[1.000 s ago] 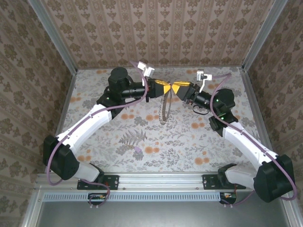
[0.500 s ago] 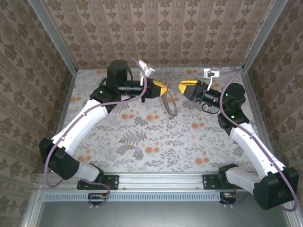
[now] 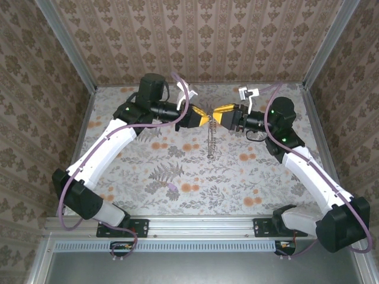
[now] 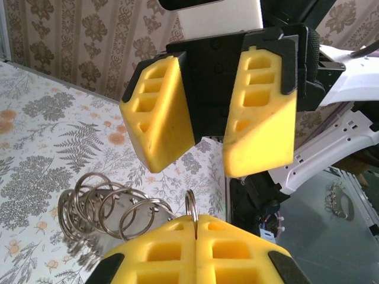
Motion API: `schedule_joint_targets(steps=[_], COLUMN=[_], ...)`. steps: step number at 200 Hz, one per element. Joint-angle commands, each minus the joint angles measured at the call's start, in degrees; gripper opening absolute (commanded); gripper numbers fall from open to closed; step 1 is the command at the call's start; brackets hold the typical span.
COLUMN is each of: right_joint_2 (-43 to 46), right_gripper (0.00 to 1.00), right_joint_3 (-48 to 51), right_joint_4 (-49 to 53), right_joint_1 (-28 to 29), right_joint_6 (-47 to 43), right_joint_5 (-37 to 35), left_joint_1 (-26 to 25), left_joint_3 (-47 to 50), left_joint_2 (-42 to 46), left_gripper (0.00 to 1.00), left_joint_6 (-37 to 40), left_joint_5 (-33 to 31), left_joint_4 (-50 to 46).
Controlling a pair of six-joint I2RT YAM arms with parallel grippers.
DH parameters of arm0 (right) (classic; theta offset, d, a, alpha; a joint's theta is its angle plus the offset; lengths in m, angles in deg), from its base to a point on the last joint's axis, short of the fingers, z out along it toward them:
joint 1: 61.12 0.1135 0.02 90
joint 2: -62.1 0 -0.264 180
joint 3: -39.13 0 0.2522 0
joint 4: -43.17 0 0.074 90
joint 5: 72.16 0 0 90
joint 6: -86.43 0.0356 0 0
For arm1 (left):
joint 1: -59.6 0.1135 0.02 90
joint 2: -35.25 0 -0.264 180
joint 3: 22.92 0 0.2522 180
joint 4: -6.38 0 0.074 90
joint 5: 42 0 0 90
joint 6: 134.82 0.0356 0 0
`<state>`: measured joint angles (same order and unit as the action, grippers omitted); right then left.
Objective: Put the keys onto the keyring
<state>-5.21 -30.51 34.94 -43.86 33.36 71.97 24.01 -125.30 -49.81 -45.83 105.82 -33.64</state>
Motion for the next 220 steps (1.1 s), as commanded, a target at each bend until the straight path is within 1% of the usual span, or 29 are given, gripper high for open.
schedule_joint_targets(steps=[1,16,42,69,89,105,111,128,140,146,161,177,201,220], right_joint_2=[-0.8,-1.0,-1.3,-1.4,-1.2,-1.2,-1.1,-0.9,-0.7,-0.5,0.3,0.8,0.7,0.2], right_gripper=[0.36,0.33,0.31,0.25,0.17,0.06,0.0,0.0,0.0,0.0,0.0,0.0,0.0,0.0], right_joint_3=[-1.9,-1.9,-1.9,-1.7,-1.5,-1.5,-1.5,-1.4,-1.3,-1.2,-0.6,0.5,2.9,4.2], right_joint_4=[0.4,0.7,1.2,1.6,1.7,1.6,1.7,1.7,1.6,1.4,0.2,-3.2,-11.6,-18.8], right_joint_1=[0.8,1.2,1.7,2.0,2.2,2.1,2.1,2.1,2.1,2.1,2.1,2.1,2.0,2.0], right_joint_6=[-1.5,-1.9,-2.4,-2.7,-2.9,-3.0,-3.1,-3.5,-3.9,-4.1,-4.6,-4.3,-1.6,1.4], right_joint_5=[2.1,2.3,2.4,2.5,2.4,2.4,2.4,1.9,0.7,0.0,-2.6,-4.9,-7.8,-9.9], left_joint_1=[0.2,0.2,0.2,0.2,0.2,0.2,0.2,0.2,0.3,0.5,1.6,3.1,3.6,3.6], left_joint_3=[-2.9,-3.0,-3.2,-3.3,-3.2,-3.1,-3.1,-3.0,-3.1,-3.0,-1.2,2.0,6.7,9.9], left_joint_2=[0.0,-0.1,-0.3,-0.5,-0.5,-0.6,-0.6,-0.7,-0.5,-0.2,1.3,3.5,6.9,8.8], left_gripper=[0.0,0.0,0.0,0.0,0.0,0.0,0.0,0.0,0.0,0.06,0.31,0.45,0.52,0.53], left_joint_6=[2.5,2.4,2.4,2.4,2.3,2.3,2.2,1.8,1.3,0.8,-2.2,-6.9,-12.2,-16.6], left_joint_5=[2.4,2.6,2.8,2.8,2.9,2.9,2.8,2.5,0.7,-0.7,-4.0,-5.6,-9.4,-11.4], left_joint_4=[-0.8,-0.8,-0.7,-0.6,-0.6,-0.4,-0.3,0.0,0.1,0.5,3.9,10.6,17.5,23.2])
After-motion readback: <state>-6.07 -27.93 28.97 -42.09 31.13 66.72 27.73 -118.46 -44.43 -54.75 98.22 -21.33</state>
